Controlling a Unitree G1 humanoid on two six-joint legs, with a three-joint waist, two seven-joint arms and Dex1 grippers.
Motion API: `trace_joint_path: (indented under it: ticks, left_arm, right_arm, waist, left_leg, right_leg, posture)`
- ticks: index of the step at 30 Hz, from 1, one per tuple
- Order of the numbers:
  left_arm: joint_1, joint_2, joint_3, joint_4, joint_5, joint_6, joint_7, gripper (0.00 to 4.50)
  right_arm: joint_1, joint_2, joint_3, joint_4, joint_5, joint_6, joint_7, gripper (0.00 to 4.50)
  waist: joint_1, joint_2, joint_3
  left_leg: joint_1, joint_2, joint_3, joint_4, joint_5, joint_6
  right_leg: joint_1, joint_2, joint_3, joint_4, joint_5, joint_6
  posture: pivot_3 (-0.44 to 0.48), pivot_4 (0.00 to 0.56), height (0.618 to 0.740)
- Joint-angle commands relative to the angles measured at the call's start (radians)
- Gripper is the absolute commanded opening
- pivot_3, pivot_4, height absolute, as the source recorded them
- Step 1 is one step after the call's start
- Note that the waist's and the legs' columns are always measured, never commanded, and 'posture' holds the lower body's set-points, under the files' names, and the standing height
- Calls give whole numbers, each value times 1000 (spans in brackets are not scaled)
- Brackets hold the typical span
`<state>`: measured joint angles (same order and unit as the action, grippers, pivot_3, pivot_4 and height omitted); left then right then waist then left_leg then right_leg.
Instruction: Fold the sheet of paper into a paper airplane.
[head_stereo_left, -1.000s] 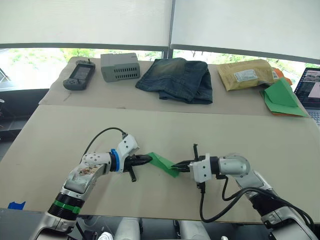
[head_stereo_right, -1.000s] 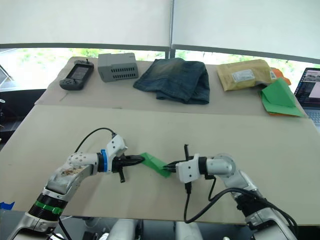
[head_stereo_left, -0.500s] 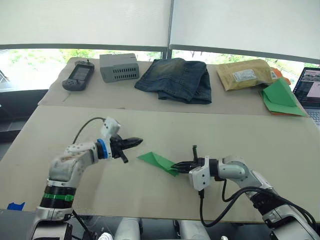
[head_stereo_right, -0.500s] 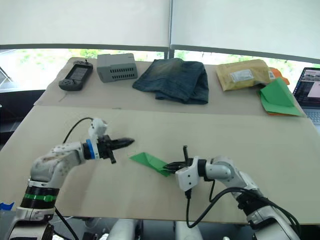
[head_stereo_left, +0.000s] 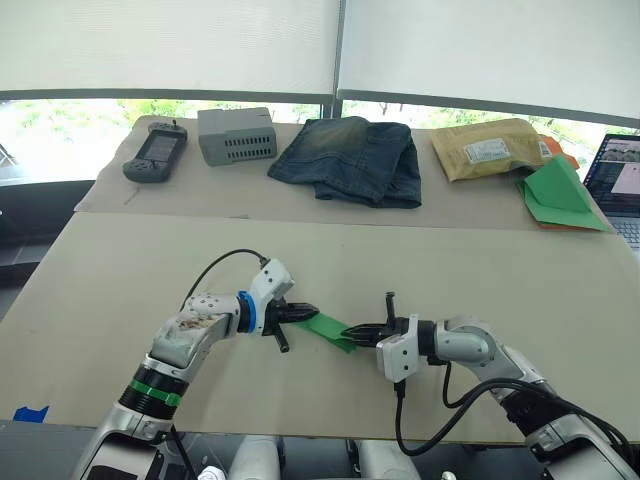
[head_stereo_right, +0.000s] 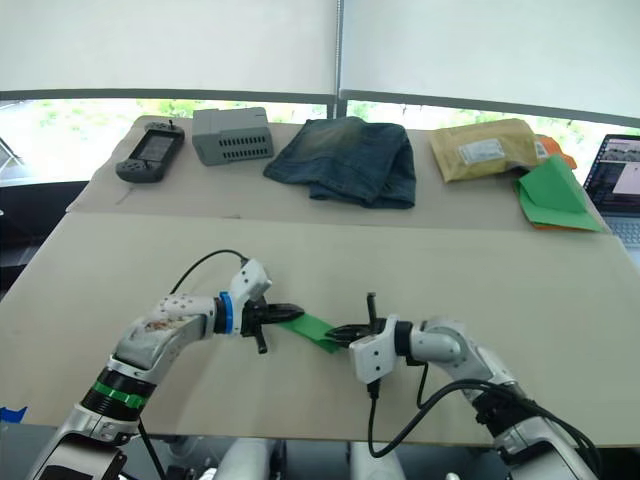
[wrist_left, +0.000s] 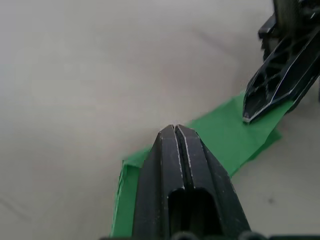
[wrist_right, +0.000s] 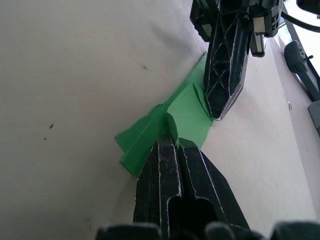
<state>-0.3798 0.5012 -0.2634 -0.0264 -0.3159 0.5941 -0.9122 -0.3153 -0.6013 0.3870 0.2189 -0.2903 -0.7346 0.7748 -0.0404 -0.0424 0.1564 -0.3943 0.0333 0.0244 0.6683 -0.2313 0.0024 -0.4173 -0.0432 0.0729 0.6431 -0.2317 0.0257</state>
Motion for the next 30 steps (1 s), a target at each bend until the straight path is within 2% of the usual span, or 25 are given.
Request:
trace_joint_path:
  ticks: [1, 3, 6, 9, 11, 14, 15, 17, 19, 20, 26, 30]
  left_arm:
    - [-5, -16, -53, 86, 71, -34, 13, 0]
    - [-17, -32, -69, 129, 90, -59, 13, 0]
    - [-29, -51, -76, 164, 99, -83, 1, 0]
    - [-35, -60, -78, 182, 102, -100, -9, 0]
    - [-36, -62, -80, 190, 103, -108, -15, 0]
    - [-38, -63, -83, 197, 106, -117, -24, 0]
    - [-38, -63, -83, 198, 106, -119, -28, 0]
    - [-38, -64, -84, 200, 109, -123, -33, 0]
    - [-39, -66, -84, 198, 109, -123, -36, 0]
    - [-39, -67, -84, 198, 109, -123, -36, 0]
    - [-27, -61, -79, 170, 99, -136, -60, 0]
    - [-27, -41, -64, 169, 111, -138, -53, 0]
  right_arm:
    - [33, -22, 5, -17, -18, 55, 9, 66]
    - [40, -29, -6, -51, -20, 59, 0, 66]
    - [73, -49, -19, -145, 115, 163, 74, 66]
    - [107, -105, -44, -285, 234, 301, 160, 897]
    - [123, -145, -70, -368, 281, 383, 192, 1630]
    - [143, -180, -111, -465, 346, 526, 209, 2658]
    - [147, -178, -136, -498, 375, 601, 195, 3093]
    - [141, -139, -184, -552, 449, 763, 141, 3684]
    - [122, -80, -211, -586, 519, 931, 84, 3684]
    - [114, -53, -211, -591, 525, 990, 57, 3533]
    - [67, 93, -116, -499, 481, 1181, -32, 1555]
    - [39, 175, -68, -434, 449, 1195, -65, 92]
  waist:
    - [4, 0, -1]
    - [12, 1, -1]
    - [27, 1, -2]
    - [34, 1, -2]
    - [36, 2, -2]
    - [35, 2, -2]
    - [35, 2, -2]
    - [36, 2, -2]
    - [35, 2, -2]
    - [36, 2, -2]
    - [36, 2, -2]
    - [33, 2, -2]
  left_leg:
    - [1, 0, 0, 0, 0, 0]
    - [7, 0, 0, 0, 0, 0]
    - [12, -1, 0, 0, 0, 0]
    - [11, -1, 0, 0, 0, 0]
    - [10, -1, 0, 0, 0, 0]
    - [11, -1, -1, 0, 0, 0]
    - [11, -1, -1, 0, 0, 0]
    - [11, 0, -1, 0, 0, 0]
    - [11, 0, -1, 0, 0, 0]
    - [10, 0, -1, 0, 0, 0]
    - [8, 0, -1, 0, 0, 0]
    - [6, 0, -1, 0, 0, 0]
  right_leg:
    - [1, 0, 0, 0, 0, 0]
    - [8, 0, -1, -2, -2, 3]
    - [14, -1, -1, -3, -5, 5]
    - [14, -2, -1, -3, -6, 5]
    - [14, -2, 0, -3, -5, 7]
    - [14, -1, -1, -3, -5, 7]
    - [14, -1, -1, -3, -5, 7]
    - [14, -1, -1, -3, -5, 7]
    - [13, -1, -1, -3, -5, 7]
    - [13, -1, -1, -3, -5, 7]
    - [12, -1, -2, -4, -5, 7]
    - [10, -1, -2, -4, -5, 7]
  posture:
    - [0, 150, 734]
    - [0, 150, 734]
    - [0, 150, 734]
    - [0, 150, 734]
    - [0, 150, 734]
    - [0, 150, 734]
    - [0, 150, 734]
    - [0, 150, 734]
    - [0, 150, 734]
    - [0, 150, 734]
    - [0, 150, 734]
    - [0, 150, 734]
